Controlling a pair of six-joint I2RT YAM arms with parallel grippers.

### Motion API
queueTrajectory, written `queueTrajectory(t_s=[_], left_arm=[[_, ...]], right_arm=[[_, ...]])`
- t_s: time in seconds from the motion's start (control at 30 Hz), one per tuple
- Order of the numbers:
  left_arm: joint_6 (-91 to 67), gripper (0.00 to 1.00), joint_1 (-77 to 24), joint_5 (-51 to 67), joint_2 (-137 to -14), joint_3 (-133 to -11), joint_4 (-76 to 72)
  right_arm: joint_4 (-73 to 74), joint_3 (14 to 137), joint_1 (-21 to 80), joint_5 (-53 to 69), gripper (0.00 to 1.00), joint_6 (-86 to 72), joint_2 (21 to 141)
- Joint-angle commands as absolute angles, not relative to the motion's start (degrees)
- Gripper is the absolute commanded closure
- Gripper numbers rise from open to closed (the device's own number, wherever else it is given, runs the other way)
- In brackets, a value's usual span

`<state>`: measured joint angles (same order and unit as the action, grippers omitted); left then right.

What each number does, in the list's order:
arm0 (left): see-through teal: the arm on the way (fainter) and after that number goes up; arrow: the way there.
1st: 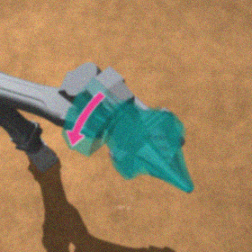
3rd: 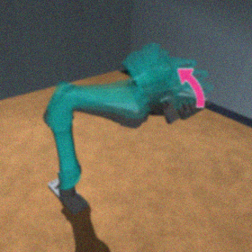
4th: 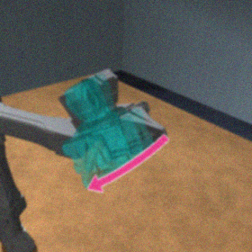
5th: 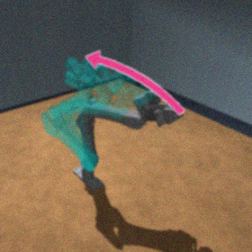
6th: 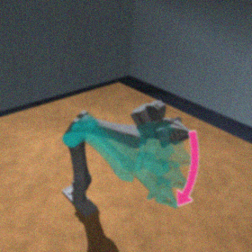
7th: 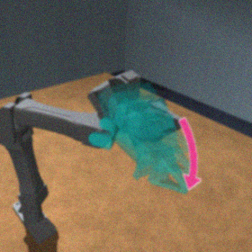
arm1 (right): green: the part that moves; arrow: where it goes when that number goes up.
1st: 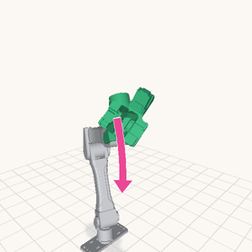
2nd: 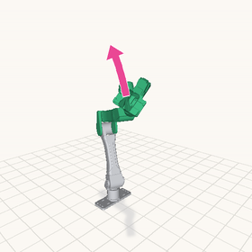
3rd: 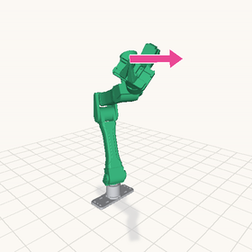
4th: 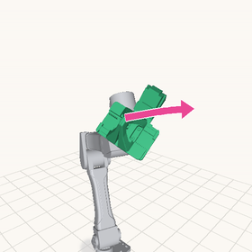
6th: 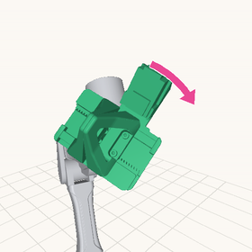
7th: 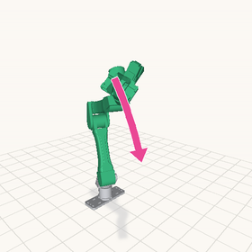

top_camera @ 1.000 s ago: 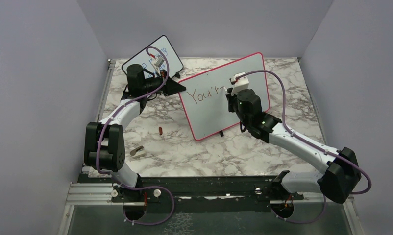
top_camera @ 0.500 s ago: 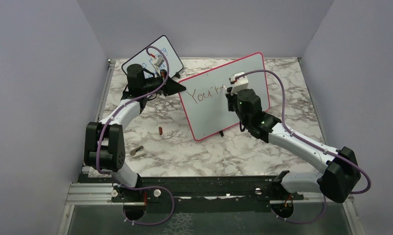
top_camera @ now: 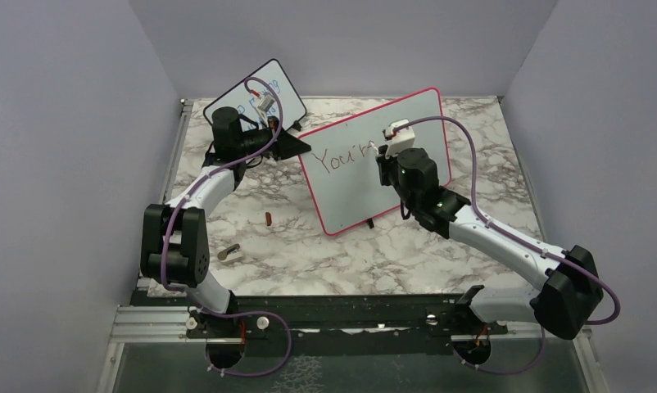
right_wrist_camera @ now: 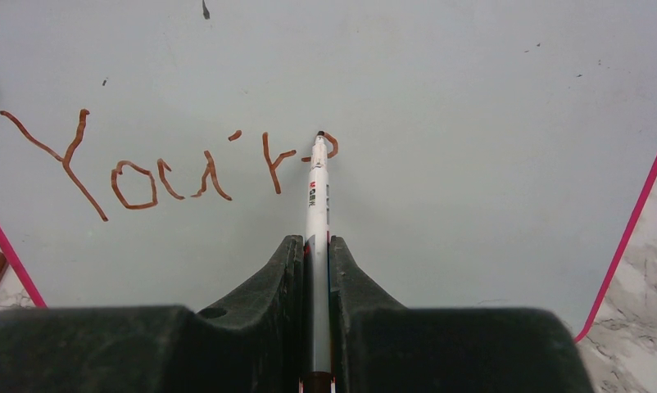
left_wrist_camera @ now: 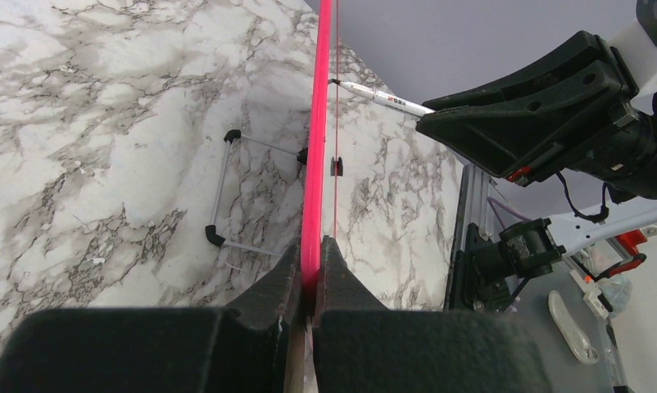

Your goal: Write a sentence on the whiteboard

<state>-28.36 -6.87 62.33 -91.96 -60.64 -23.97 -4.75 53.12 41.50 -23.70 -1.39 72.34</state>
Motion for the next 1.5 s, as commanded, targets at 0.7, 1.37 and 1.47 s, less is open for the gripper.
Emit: queueTrajectory(t_s=[0.7,1.37,1.47], left_arm=[[-27.25,1.00,-7.73,64.87,-93.20,-61.08,-22.31],[-27.33,1.00,-7.74,64.89,-93.27,-61.08,-22.32],[-27.33,1.00,-7.76,64.95,-93.30,-61.08,-22.32]], right_arm=[[0.70,53.63,41.07,-18.36,0.99,-1.49,71.98],[5.45,53.16,41.10,-21.26,0.99,-1.30,71.98],[5.85,53.30,41.05,-21.68,0.99,-0.97,71.98]])
